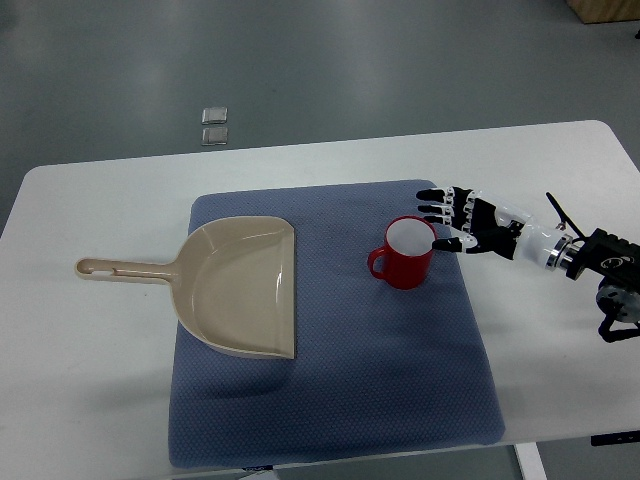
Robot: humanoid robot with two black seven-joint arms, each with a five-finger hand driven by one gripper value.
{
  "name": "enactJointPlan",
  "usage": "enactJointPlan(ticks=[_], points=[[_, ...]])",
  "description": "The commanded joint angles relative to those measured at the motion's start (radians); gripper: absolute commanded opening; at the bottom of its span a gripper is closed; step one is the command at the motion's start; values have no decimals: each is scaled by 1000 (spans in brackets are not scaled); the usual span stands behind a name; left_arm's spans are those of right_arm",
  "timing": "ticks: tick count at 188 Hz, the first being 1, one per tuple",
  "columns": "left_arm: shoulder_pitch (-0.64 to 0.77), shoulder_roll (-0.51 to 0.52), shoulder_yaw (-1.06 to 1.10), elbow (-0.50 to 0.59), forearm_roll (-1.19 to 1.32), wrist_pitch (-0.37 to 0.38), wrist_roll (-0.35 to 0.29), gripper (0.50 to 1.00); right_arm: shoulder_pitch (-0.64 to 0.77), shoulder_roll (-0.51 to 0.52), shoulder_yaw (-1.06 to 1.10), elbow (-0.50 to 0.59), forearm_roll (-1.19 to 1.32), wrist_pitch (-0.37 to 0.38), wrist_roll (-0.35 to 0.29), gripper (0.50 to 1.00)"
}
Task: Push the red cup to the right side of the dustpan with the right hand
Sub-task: 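Lower the right hand beside the red mug on the side away from the dustpan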
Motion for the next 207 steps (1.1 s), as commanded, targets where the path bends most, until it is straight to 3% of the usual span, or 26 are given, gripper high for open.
enactJointPlan(ticks=[1, 207], points=[[0, 0, 0, 0, 0, 0, 0, 1000, -6, 3, -1, 0, 8, 0, 0, 934], [0, 0, 0, 0, 0, 0, 0, 1000, -9, -22, 20, 11, -4, 0, 0, 934]])
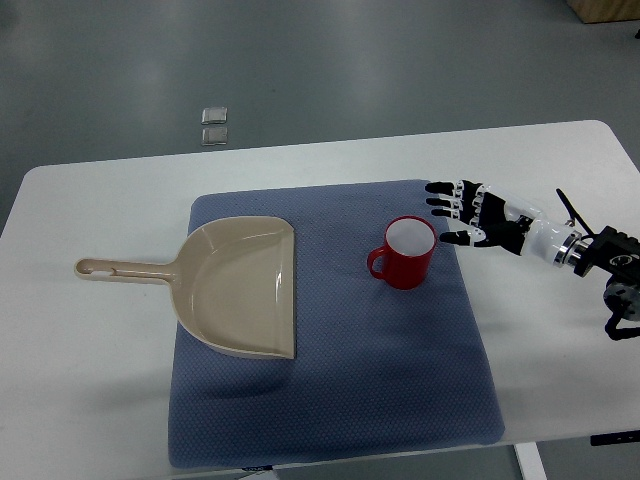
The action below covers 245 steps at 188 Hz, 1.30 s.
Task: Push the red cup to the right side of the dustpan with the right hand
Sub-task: 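Lower the right hand beside the red mug on the side away from the dustpan, then wrap the right hand fingers around the red mug's body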
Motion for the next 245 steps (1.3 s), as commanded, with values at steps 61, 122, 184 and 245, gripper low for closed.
enactJointPlan(ticks=[61, 122, 184, 245], points=[[0, 0, 0, 0, 0, 0, 0, 1000, -10, -51, -16, 66, -11, 0, 0, 934], [0, 0, 0, 0, 0, 0, 0, 1000, -30, -52, -16, 95, -54, 0, 0, 934], [0, 0, 0, 0, 0, 0, 0, 1000, -56, -51, -16, 129, -96, 0, 0, 934], [0, 0, 0, 0, 0, 0, 0, 1000, -59, -48, -1, 147, -126, 0, 0, 934]])
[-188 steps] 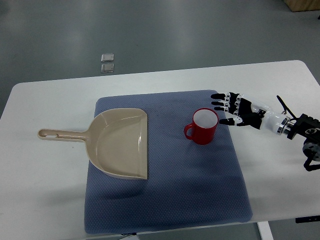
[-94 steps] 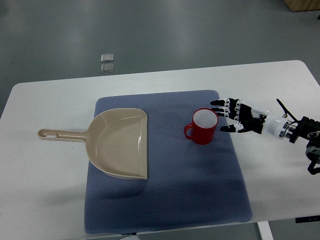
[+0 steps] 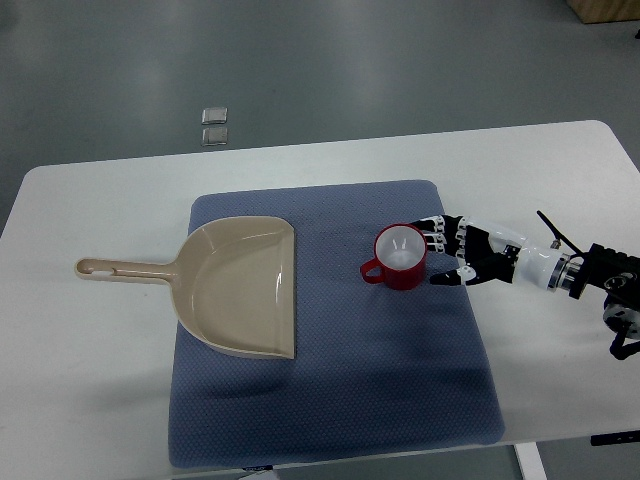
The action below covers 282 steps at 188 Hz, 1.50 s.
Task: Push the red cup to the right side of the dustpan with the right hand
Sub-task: 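Wrap the right hand fingers around the red mug's body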
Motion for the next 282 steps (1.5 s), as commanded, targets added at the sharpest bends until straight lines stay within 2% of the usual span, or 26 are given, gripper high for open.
enactJointPlan(ticks=[1, 74, 91, 121, 155, 282], points=[[0, 0, 0, 0, 0, 0, 0, 1000, 2, -2, 6, 0, -1, 0, 0, 934], [0, 0, 0, 0, 0, 0, 0, 1000, -1, 27, 30, 0, -1, 0, 0, 934], [0, 0, 0, 0, 0, 0, 0, 1000, -4, 44, 55, 0, -1, -42, 0, 934], [0, 0, 0, 0, 0, 0, 0, 1000, -7, 61, 62, -1, -3, -54, 0, 934], [0, 0, 0, 0, 0, 0, 0, 1000, -8, 91, 62, -3, -33, -137, 0, 934], [0, 0, 0, 0, 0, 0, 0, 1000, -27, 140, 62, -3, -42, -180, 0, 934]])
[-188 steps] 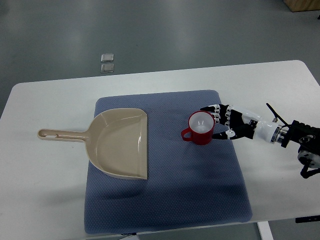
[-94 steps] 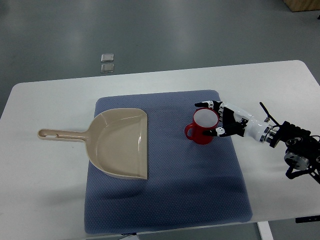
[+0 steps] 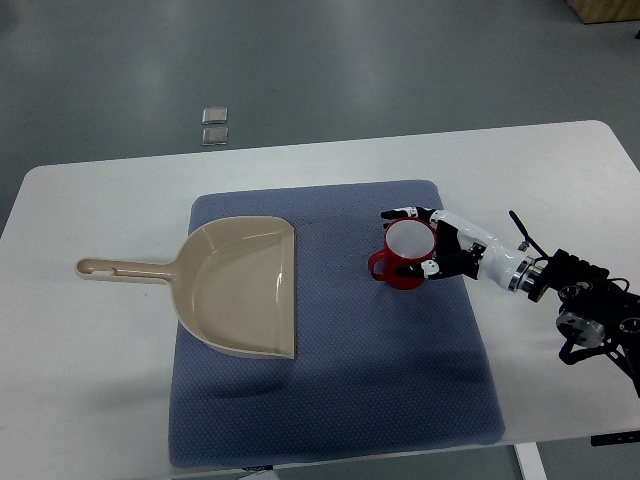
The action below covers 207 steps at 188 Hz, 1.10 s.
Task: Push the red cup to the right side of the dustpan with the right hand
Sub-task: 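Wrap the right hand fingers around the red mug's body, then push the red mug with the right hand toward the dustpan's edge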
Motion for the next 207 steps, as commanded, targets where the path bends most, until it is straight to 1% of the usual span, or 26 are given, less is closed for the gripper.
enactJointPlan(ticks=[1, 62, 82, 207], points=[[0, 0, 0, 0, 0, 0, 0, 1000, -3, 10, 0, 0, 0, -6, 0, 934], [0, 0, 0, 0, 0, 0, 0, 1000, -11, 30, 0, -5, 0, -8, 0, 934], [0, 0, 0, 0, 0, 0, 0, 1000, -17, 42, 0, -6, -2, -23, 0, 934], [0, 0, 0, 0, 0, 0, 0, 1000, -29, 89, -3, -6, -20, -37, 0, 934]])
